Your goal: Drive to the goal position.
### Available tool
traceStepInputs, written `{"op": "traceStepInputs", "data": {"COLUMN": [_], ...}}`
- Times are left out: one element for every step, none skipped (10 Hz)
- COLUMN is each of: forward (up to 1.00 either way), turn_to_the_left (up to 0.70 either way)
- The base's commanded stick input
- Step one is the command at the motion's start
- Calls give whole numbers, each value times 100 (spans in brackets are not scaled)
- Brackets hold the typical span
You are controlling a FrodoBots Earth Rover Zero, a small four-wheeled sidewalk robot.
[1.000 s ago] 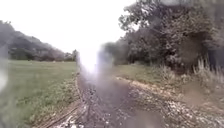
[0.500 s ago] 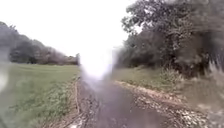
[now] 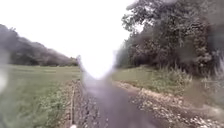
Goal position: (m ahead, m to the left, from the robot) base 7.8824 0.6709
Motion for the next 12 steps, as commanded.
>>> {"op": "traceStepInputs", "data": {"forward": [70,70,70,70,70,70,70,70,70,70,70,70], "turn_to_the_left": [0,0,0,0,0,35,35,34,0,0,0,0]}}
